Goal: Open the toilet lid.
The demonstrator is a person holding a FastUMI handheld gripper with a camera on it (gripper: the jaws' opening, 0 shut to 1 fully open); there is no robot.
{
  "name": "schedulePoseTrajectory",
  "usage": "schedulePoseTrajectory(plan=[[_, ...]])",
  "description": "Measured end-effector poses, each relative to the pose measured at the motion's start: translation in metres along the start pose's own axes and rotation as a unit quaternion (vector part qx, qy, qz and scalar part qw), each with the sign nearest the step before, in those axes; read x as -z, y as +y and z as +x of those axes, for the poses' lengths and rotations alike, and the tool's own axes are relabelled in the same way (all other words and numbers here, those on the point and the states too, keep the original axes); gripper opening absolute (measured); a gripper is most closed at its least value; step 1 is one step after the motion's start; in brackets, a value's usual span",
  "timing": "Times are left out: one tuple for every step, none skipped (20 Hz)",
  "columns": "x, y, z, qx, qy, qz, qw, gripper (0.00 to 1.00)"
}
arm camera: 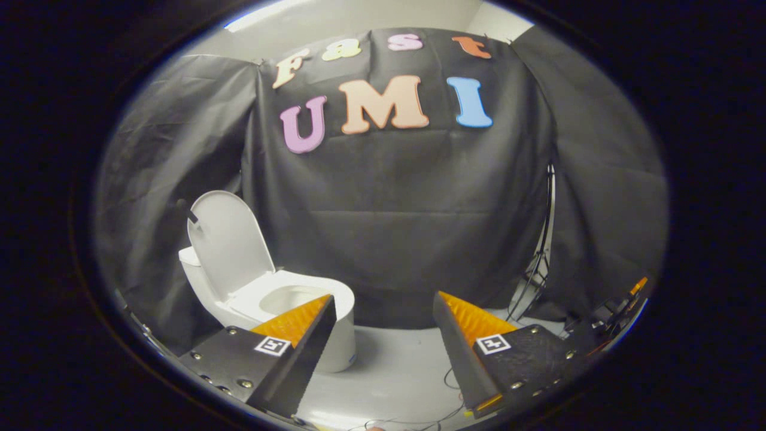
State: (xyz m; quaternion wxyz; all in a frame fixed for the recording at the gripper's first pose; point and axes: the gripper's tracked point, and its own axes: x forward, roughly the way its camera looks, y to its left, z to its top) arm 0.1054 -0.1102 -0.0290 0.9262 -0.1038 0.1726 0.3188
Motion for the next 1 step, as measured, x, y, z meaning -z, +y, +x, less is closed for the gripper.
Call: schedulePoseTrajectory(plan=[[-0.0032, 0.0019, -0.0020, 0.000, -0.007, -0.003, 1.000, 0.96]])
